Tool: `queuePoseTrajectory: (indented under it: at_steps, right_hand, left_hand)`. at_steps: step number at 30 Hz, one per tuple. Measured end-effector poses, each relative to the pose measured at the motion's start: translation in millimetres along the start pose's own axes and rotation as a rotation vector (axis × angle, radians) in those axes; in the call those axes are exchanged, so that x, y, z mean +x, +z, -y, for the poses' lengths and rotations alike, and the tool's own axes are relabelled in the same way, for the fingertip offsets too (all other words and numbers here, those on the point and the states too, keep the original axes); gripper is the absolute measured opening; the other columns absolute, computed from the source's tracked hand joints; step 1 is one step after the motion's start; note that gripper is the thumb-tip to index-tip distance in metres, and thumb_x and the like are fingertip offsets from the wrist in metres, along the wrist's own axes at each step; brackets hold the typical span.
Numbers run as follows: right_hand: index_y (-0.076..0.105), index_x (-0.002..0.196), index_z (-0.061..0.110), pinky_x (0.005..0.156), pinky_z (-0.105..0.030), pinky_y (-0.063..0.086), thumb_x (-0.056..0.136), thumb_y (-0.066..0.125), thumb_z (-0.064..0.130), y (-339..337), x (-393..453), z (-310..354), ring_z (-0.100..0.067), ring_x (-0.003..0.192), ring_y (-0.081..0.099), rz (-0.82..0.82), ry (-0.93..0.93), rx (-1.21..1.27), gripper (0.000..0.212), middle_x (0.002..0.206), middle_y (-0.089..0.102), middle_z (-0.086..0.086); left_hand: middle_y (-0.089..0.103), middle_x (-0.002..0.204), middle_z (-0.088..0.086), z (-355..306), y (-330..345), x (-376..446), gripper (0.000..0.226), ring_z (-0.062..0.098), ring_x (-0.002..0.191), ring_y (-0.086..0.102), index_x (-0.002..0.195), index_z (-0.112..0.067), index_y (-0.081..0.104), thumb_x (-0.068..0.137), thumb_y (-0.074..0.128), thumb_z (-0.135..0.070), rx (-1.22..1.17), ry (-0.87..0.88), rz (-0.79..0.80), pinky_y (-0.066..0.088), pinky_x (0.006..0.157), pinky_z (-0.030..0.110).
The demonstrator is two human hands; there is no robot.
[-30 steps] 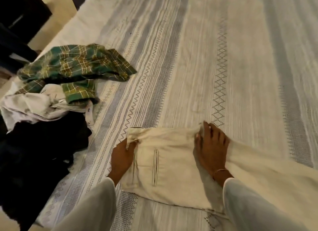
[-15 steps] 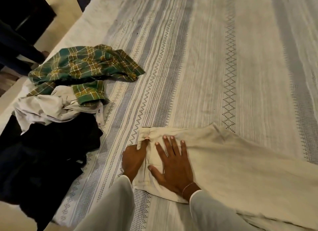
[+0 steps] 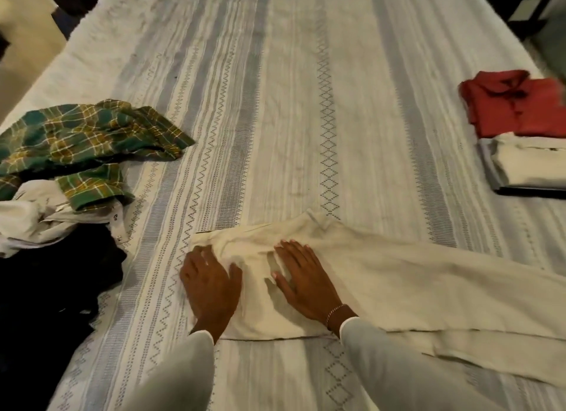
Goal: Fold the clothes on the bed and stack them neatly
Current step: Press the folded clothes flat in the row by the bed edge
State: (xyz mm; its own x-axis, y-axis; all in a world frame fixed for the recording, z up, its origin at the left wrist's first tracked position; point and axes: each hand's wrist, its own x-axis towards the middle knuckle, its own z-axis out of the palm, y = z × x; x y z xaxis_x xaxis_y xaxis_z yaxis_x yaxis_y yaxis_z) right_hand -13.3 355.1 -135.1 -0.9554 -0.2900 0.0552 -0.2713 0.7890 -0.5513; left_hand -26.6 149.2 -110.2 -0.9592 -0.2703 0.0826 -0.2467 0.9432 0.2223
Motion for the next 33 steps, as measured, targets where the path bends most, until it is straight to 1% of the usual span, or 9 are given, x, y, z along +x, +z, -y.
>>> queuePoseTrajectory:
  at_steps: [2,4,7,12,18,24,28,30,33]
  right_hand:
    - [0.045,0.149,0.013,0.122,-0.045,0.026,0.104,0.04,0.045,-13.4,-19.1,-21.4,-0.022,0.148,0.034,-0.033,0.052,-0.016,0.056,0.156,0.043,-0.007]
    - [0.048,0.146,0.012,0.121,-0.043,0.028,0.103,0.041,0.042,-27.7,-38.2,-40.9,-0.024,0.145,0.038,-0.055,0.094,-0.037,0.053,0.154,0.046,-0.008]
    - [0.053,0.14,0.011,0.118,-0.044,0.032,0.101,0.043,0.037,-55.8,-77.7,-79.6,-0.026,0.14,0.044,-0.117,0.165,-0.079,0.048,0.148,0.05,-0.009]
    - [0.059,0.132,0.007,0.115,-0.04,0.035,0.099,0.047,0.03,-108.5,-147.1,-147.1,-0.028,0.13,0.051,-0.231,0.271,-0.154,0.042,0.137,0.058,-0.013]
    - [0.061,0.128,0.005,0.107,-0.049,0.046,0.096,0.04,0.034,-178.6,-231.0,-225.4,-0.033,0.123,0.057,-0.228,0.461,-0.219,0.048,0.131,0.062,-0.016]
    - [0.061,0.122,0.006,0.1,-0.042,0.048,0.092,0.043,0.027,-236.6,-308.1,-276.9,-0.03,0.114,0.058,-0.295,0.569,-0.269,0.041,0.123,0.063,-0.013]
    - [0.06,0.117,0.009,0.098,-0.04,0.044,0.087,0.052,0.019,-269.7,-359.7,-308.3,-0.031,0.109,0.056,-0.415,0.678,-0.32,0.032,0.118,0.063,-0.013]
    - [0.058,0.116,0.011,0.096,-0.044,0.044,0.083,0.052,0.016,-285.2,-374.2,-316.5,-0.033,0.109,0.055,-0.479,0.71,-0.356,0.033,0.117,0.061,-0.013]
    - [0.057,0.116,0.011,0.089,-0.047,0.044,0.084,0.06,0.013,-311.8,-414.4,-332.0,-0.033,0.105,0.053,-0.625,0.916,-0.369,0.032,0.113,0.06,-0.012]
  left_hand:
    - [0.055,0.128,0.02,-26.6,4.0,-12.2,0.054,0.039,0.121,0.047,0.124,-0.002,0.056,0.084,0.057,-0.039,-0.013,0.243,0.026,0.039,0.102,0.051]
    - [0.059,0.12,0.014,-50.3,9.7,-24.5,0.049,0.035,0.114,0.051,0.119,-0.006,0.06,0.085,0.052,-0.04,-0.039,0.407,0.087,0.044,0.095,0.047]
    - [0.062,0.112,0.009,-92.8,18.2,-48.4,0.048,0.031,0.107,0.055,0.114,-0.01,0.063,0.084,0.051,-0.045,-0.092,0.553,0.183,0.049,0.086,0.043]
    - [0.063,0.103,0.002,-164.7,28.3,-94.4,0.048,0.026,0.098,0.056,0.109,-0.014,0.064,0.081,0.057,-0.053,-0.117,0.752,0.304,0.05,0.079,0.039]
    - [0.062,0.103,0.0,-250.9,40.2,-148.9,0.055,0.025,0.096,0.056,0.11,-0.017,0.064,0.077,0.062,-0.06,-0.135,0.859,0.386,0.049,0.078,0.038]
    - [0.063,0.107,0.001,-339.2,47.1,-198.1,0.06,0.025,0.1,0.056,0.113,-0.017,0.064,0.077,0.053,-0.064,-0.109,0.96,0.448,0.05,0.083,0.039]
    - [0.063,0.113,0.003,-406.1,59.1,-234.8,0.062,0.026,0.106,0.054,0.119,-0.018,0.062,0.079,0.051,-0.064,-0.1,1.048,0.477,0.047,0.088,0.04]
    - [0.062,0.112,0.003,-431.3,63.7,-248.7,0.06,0.027,0.106,0.053,0.12,-0.018,0.061,0.081,0.053,-0.062,-0.125,1.058,0.496,0.046,0.088,0.041]
    - [0.062,0.107,0.005,-490.2,71.4,-289.8,0.055,0.029,0.101,0.054,0.117,-0.019,0.061,0.083,0.049,-0.06,-0.193,1.106,0.504,0.046,0.083,0.042]
